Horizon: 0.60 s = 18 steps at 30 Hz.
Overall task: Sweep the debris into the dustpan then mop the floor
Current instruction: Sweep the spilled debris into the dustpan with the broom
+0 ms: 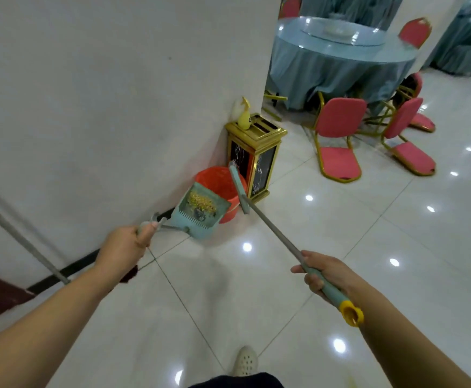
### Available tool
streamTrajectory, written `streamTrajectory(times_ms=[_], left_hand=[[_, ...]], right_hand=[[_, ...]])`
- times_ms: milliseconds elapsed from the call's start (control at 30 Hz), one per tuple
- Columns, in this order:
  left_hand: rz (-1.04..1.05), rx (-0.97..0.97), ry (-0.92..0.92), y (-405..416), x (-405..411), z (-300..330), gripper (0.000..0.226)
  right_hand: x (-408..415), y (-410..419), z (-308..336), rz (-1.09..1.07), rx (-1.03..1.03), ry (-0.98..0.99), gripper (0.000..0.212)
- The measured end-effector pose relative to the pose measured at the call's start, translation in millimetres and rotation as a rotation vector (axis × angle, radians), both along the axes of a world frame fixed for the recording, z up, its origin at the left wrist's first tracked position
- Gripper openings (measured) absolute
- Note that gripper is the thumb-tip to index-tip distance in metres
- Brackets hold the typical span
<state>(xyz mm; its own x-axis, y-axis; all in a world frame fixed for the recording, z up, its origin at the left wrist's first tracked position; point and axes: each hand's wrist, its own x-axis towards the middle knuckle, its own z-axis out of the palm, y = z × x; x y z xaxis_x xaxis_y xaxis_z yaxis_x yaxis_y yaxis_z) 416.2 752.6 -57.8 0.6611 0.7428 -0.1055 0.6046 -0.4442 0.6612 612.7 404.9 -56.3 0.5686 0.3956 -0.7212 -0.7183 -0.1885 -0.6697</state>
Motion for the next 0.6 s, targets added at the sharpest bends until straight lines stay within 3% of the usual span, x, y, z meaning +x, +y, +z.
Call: streamTrajectory(times_ms=[333, 600], left_hand=[[-0.209, 0.320, 0.278, 30.1, 156.2, 10.2, 0.053], [-0.410, 0.468, 0.436, 79.1, 238.7, 23.8, 0.068]], right_hand=[[134.3, 27.2, 9.5, 0.152, -0.058, -0.073, 0.041], [167.0, 51.0, 17.8, 0.067, -0.048, -0.019, 0.039]])
